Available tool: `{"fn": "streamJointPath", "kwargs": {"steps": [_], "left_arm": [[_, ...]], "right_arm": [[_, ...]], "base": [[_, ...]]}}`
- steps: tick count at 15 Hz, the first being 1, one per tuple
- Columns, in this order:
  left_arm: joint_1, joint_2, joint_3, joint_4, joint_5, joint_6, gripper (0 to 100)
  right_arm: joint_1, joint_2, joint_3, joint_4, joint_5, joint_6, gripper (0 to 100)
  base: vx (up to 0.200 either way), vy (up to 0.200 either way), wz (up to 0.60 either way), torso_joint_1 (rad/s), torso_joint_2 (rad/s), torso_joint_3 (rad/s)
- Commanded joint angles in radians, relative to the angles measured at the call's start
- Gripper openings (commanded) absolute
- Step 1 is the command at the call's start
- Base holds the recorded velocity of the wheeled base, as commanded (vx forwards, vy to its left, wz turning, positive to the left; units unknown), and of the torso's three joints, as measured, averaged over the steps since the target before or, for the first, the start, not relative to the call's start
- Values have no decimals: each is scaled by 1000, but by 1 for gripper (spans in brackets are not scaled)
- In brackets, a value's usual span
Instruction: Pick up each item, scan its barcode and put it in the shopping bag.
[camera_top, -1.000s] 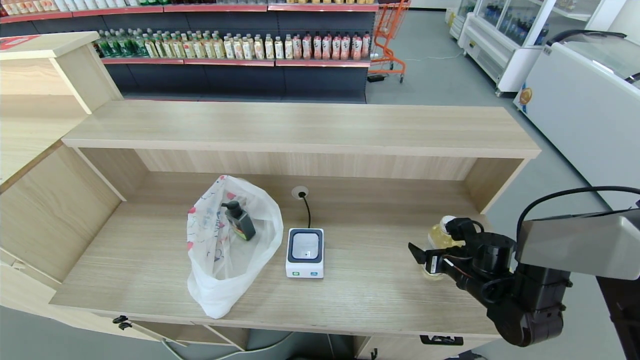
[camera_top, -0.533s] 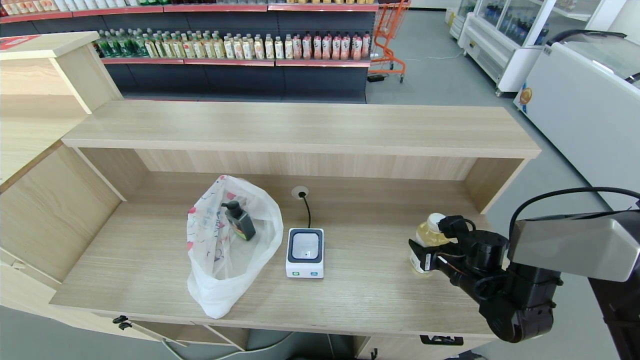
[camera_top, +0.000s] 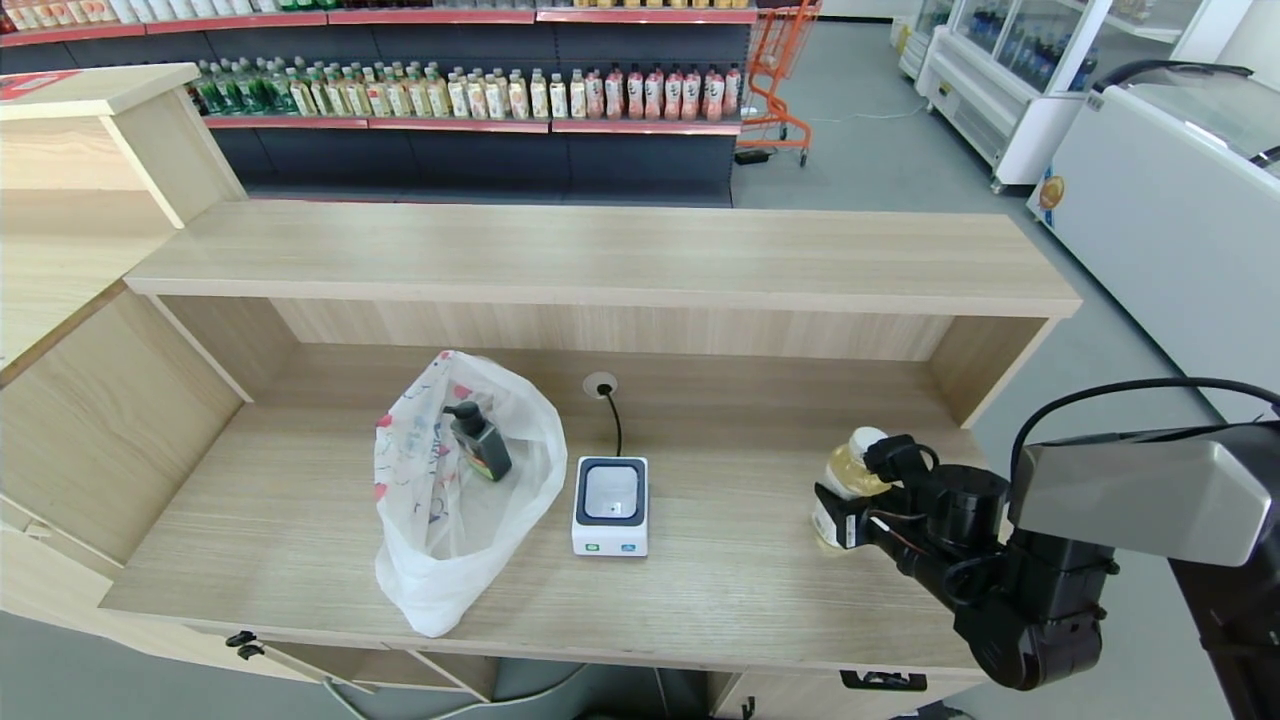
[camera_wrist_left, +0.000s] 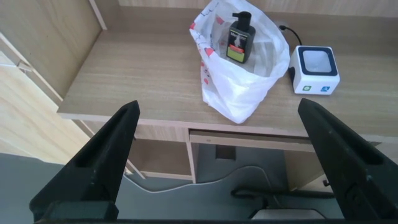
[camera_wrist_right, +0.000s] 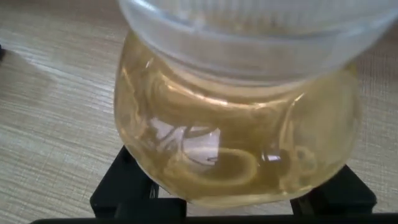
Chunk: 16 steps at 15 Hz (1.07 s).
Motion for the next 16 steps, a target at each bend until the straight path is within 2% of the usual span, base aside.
{"fn": "streamJointPath", "kwargs": {"steps": [1, 9, 12, 13, 14, 15, 16], "left_arm": [[0, 0, 0, 0, 0, 0, 100], [0, 0, 0, 0, 0, 0, 100], [0, 0, 0, 0, 0, 0, 100], [0, 0, 0, 0, 0, 0, 100], [0, 0, 0, 0, 0, 0, 100], [0, 0, 0, 0, 0, 0, 100], [0, 0, 0, 0, 0, 1, 100]], "right_arm": [[3, 8, 4, 4, 0, -8, 0], [20, -4, 67, 4, -1, -7, 0], [19, -90, 90, 4, 2, 19, 0], [17, -165, 98, 4, 6, 73, 0], [14, -263, 110, 41, 25, 122, 0], [9, -386, 124, 149, 78, 164, 0], [8, -512, 127, 259, 173, 236, 0]], "base": [[0, 0, 0, 0, 0, 0], [0, 0, 0, 0, 0, 0], [0, 0, 0, 0, 0, 0], [0, 0, 0, 0, 0, 0], [0, 0, 0, 0, 0, 0], [0, 0, 0, 0, 0, 0], [0, 0, 0, 0, 0, 0]]}}
